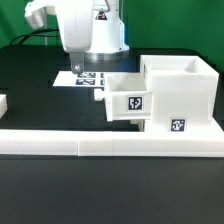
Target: Assemble drawer
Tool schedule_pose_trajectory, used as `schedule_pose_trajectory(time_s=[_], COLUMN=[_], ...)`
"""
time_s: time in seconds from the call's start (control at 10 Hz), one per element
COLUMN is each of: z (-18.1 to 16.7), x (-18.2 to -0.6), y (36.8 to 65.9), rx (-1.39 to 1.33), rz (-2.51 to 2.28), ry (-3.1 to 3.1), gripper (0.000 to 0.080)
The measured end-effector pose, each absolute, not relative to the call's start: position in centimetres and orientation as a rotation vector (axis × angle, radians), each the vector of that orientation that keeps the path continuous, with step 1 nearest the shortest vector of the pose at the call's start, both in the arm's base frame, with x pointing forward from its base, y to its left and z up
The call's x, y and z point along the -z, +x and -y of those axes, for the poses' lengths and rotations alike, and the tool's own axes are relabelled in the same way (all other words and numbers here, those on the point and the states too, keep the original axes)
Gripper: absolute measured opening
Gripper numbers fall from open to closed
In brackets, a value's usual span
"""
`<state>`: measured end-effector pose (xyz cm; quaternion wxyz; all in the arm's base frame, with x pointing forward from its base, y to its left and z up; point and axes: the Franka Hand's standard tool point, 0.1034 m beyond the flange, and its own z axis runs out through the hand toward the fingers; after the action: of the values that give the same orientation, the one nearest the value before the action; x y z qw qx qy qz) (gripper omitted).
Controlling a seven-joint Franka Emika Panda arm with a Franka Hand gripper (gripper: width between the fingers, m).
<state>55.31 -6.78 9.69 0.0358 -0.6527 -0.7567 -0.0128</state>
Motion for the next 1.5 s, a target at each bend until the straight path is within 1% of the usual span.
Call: schedule_pose_trajectory(time_s=[0.2, 0.3, 0.5, 0.9, 1.1, 1.3, 1.5], z=[7.2, 6.4, 4.7, 0.0, -1.6, -2.1, -1.1], x=[-8.4, -7.4, -6.2, -6.7, -6.5, -6.4, -6.5], y=[55.1, 55.0, 54.7, 55.3, 55.3, 55.3, 55.2], rx=[0.097, 0.096, 0.089, 0.089, 0.086, 0.077, 0.067], rz=[2.28, 2.271, 2.224, 2.108, 2.08, 2.026, 2.01], ry=[-1.95, -1.932, -1.951, -2.054, -2.067, -2.116, -2.128], gripper=[0.0649, 0.0649, 0.0649, 0.0649, 0.0649, 0.0649, 0.0649])
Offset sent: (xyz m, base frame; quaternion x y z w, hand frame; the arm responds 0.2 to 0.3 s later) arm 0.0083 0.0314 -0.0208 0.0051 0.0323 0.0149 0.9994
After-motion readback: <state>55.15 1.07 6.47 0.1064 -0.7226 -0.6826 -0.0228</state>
